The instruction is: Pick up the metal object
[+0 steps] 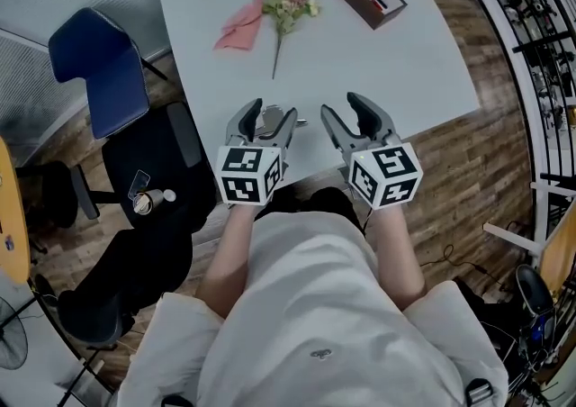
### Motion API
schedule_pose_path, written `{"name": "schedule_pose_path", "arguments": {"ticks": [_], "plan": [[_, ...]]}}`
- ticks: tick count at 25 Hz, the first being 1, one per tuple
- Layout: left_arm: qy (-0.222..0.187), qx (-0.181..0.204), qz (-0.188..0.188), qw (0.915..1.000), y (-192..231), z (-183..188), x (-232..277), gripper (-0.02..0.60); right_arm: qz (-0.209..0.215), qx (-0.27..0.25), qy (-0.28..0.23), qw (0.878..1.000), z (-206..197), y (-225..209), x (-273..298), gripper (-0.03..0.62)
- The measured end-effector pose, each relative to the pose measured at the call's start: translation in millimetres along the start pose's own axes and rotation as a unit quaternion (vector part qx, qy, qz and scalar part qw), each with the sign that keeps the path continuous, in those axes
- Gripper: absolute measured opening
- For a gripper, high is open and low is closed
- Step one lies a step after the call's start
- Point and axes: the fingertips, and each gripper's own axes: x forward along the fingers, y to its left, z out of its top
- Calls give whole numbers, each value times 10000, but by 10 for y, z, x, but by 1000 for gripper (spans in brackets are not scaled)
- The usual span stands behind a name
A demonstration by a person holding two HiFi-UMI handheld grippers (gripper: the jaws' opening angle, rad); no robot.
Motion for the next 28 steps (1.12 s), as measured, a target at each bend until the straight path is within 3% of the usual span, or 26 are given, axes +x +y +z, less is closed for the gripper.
{"name": "schedule_pose_path", "arguments": {"ticks": [10, 28], "plan": [[281, -418, 346, 9981, 209, -324, 167, 276, 25, 6, 267, 9996, -131, 50, 157, 213], [740, -1110, 1090, 9851, 391, -868, 451, 279, 633, -146, 891, 9939, -342, -48, 439, 213]]}}
